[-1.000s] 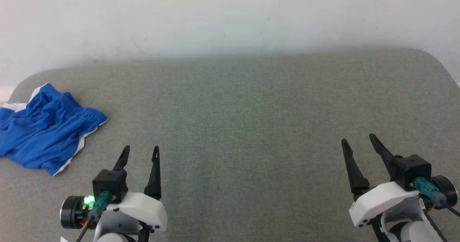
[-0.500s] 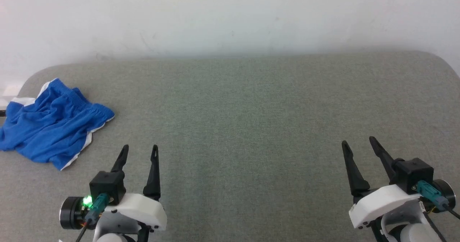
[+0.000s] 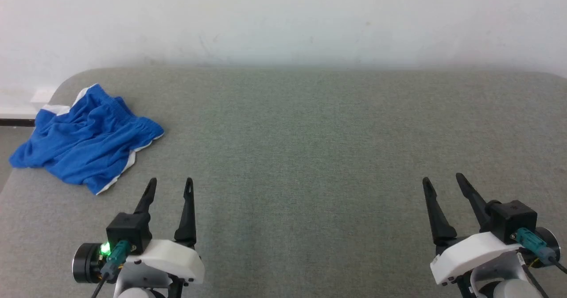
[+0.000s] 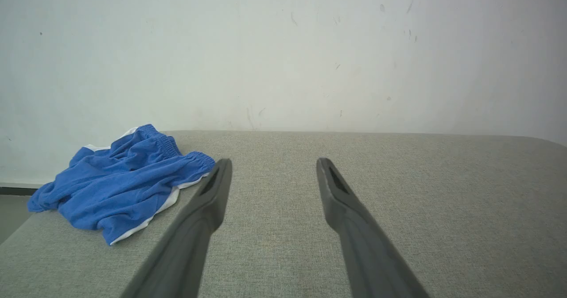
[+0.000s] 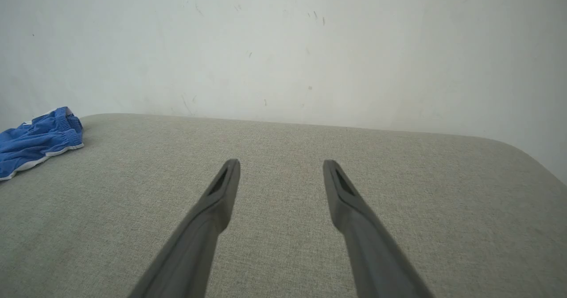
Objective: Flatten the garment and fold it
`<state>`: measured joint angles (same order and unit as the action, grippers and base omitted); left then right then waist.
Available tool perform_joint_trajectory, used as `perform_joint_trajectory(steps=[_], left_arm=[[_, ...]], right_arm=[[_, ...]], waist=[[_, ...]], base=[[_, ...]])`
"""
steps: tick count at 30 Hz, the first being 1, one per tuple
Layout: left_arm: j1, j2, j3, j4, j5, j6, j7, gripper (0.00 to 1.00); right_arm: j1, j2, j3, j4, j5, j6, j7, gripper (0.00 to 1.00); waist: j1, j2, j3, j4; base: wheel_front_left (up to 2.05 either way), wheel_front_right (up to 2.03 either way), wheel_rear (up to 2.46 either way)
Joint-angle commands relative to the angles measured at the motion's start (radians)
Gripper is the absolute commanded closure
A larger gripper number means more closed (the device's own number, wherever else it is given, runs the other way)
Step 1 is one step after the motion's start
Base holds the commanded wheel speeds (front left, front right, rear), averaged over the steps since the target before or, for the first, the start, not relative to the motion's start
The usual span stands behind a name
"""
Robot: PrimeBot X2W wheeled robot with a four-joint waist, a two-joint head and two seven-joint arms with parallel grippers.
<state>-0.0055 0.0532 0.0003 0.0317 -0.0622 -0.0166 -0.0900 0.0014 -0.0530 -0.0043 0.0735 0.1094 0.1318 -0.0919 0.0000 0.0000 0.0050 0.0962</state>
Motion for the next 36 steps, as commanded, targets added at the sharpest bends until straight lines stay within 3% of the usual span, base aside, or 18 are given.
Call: perform_joint_trajectory(steps=[1,36], left_arm=[[-0.003,-0.001,0.003,0.005,-0.008,-0.005,-0.012,0.00],[0.015,-0.002,0.018,0.015,-0.054,-0.005,-0.083,0.00]], right_arm=[[0.009,0.001,-0.003,0.004,0.012,0.000,-0.010,0.00],[0.012,0.002,0.025,0.070,0.086,-0.001,-0.081,0.00]], waist=[[0.0000,0.0000,0.000,0.016],[0.0000,0.0000,0.007,0.215]], base=[[0.00,0.00,0.00],[0.00,0.00,0.00]])
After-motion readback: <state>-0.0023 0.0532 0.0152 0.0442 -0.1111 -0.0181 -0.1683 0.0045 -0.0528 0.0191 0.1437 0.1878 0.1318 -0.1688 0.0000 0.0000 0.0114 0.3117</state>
